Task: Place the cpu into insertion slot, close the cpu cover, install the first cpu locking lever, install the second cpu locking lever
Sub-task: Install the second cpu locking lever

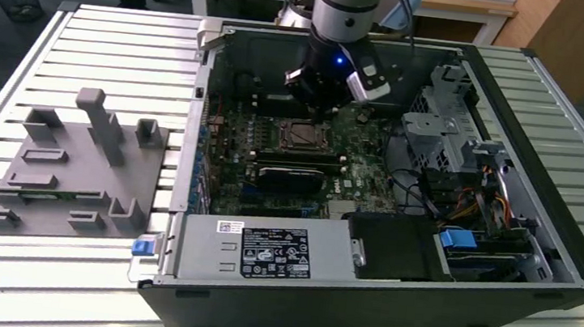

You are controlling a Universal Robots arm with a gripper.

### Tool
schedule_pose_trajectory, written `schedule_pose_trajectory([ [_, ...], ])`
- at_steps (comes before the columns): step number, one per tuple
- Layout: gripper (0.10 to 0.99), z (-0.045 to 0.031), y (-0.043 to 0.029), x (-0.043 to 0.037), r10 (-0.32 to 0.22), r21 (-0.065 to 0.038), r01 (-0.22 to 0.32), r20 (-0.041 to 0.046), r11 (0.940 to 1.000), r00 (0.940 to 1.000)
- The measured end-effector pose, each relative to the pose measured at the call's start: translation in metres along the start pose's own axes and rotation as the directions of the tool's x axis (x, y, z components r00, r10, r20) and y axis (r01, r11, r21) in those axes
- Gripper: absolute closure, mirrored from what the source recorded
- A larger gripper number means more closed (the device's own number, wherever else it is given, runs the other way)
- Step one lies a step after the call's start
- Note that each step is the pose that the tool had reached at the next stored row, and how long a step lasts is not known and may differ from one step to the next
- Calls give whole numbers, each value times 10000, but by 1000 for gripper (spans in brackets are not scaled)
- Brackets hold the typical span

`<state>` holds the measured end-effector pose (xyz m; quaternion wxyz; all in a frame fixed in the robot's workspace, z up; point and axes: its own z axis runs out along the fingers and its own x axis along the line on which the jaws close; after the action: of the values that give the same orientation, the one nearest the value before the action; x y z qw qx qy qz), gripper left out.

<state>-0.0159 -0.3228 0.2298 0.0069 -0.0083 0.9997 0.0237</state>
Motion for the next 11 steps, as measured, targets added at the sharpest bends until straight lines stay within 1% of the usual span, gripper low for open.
schedule_pose_trajectory([
  [5, 965, -6, -118, 2, 21, -3, -21, 1, 10000, 10000],
  [11, 965, -10, -217, 4, 63, -36, -63, -4, 10000, 10000],
])
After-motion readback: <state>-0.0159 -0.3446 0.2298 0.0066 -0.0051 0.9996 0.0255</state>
